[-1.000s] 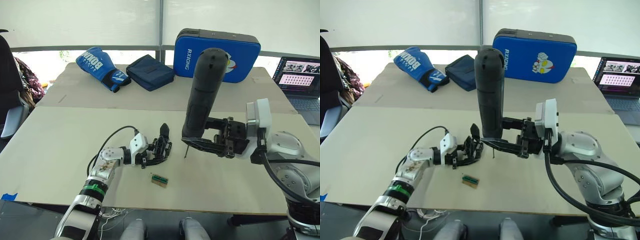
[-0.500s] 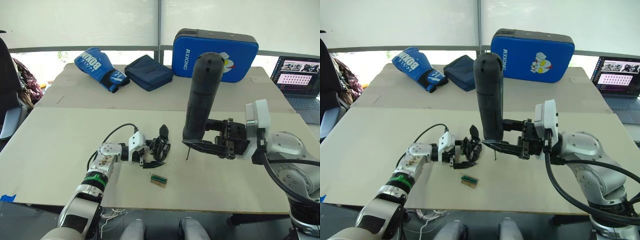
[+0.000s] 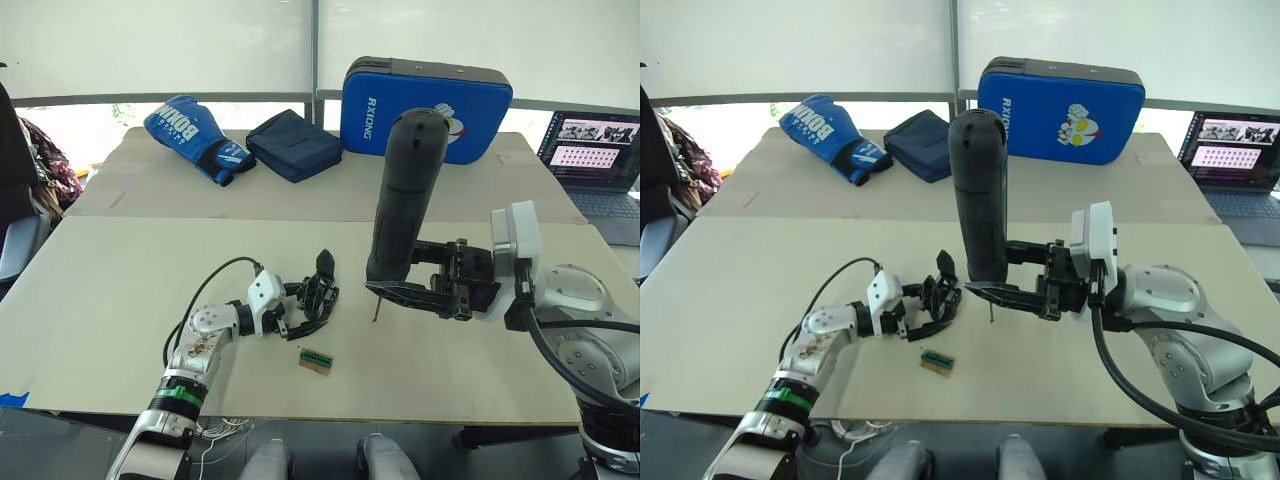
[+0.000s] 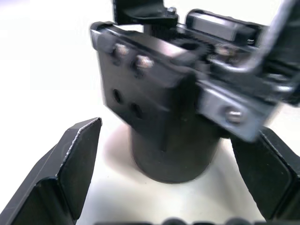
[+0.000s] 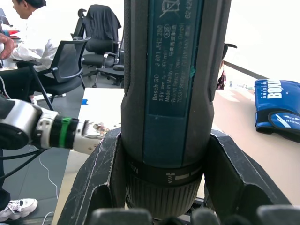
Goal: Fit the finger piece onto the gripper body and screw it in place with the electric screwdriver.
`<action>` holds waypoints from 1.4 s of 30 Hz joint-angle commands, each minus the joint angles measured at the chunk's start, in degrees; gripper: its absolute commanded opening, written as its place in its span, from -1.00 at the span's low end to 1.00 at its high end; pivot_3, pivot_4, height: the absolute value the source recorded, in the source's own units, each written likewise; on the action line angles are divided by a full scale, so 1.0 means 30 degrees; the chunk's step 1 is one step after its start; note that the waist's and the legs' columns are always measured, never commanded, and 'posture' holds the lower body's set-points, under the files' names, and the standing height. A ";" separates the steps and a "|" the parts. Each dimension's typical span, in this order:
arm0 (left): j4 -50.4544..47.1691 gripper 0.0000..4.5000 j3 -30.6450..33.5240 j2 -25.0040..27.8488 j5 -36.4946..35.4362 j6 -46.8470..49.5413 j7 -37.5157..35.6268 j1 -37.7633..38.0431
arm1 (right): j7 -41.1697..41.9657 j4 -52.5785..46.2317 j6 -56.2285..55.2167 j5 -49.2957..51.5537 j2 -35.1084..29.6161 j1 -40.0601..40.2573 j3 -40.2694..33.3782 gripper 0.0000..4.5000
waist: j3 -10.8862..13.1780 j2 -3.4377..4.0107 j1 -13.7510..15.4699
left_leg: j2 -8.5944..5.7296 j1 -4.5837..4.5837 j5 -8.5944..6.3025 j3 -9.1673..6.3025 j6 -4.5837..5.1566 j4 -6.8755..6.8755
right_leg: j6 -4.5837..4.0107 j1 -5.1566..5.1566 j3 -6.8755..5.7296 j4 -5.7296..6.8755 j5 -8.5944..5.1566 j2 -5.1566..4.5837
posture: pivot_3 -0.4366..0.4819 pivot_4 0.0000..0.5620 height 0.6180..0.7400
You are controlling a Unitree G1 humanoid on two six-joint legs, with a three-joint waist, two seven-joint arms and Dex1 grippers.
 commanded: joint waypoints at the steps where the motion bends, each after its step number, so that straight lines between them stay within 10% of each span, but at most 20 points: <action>1: -0.2260 0.99 -0.0500 -0.0377 0.0125 0.1325 0.1267 0.0647 | -0.0028 -0.0777 -0.0207 0.0790 -0.0036 -0.0175 -0.0854 -0.15 | 0.0000 -0.0001 0.0047 | 0.0000 0.0000 0.0000 -0.0001 0.0000 0.0001 | 0.0000 0.0001 -0.0001 -0.0002 0.0000 0.0000 | -0.05 -0.47 1.00; 42: -0.0146 0.99 -0.1039 0.0254 0.0424 0.0209 0.0785 0.0586 | -0.0245 -0.0637 -0.0239 0.0643 0.0092 -0.0446 -0.0701 -0.15 | -0.0003 0.0004 0.0008 | 0.0010 0.0034 0.0001 0.0013 -0.0001 0.0004 | -0.0022 0.0023 0.0002 0.0005 0.0014 0.0008 | -0.05 -0.47 1.00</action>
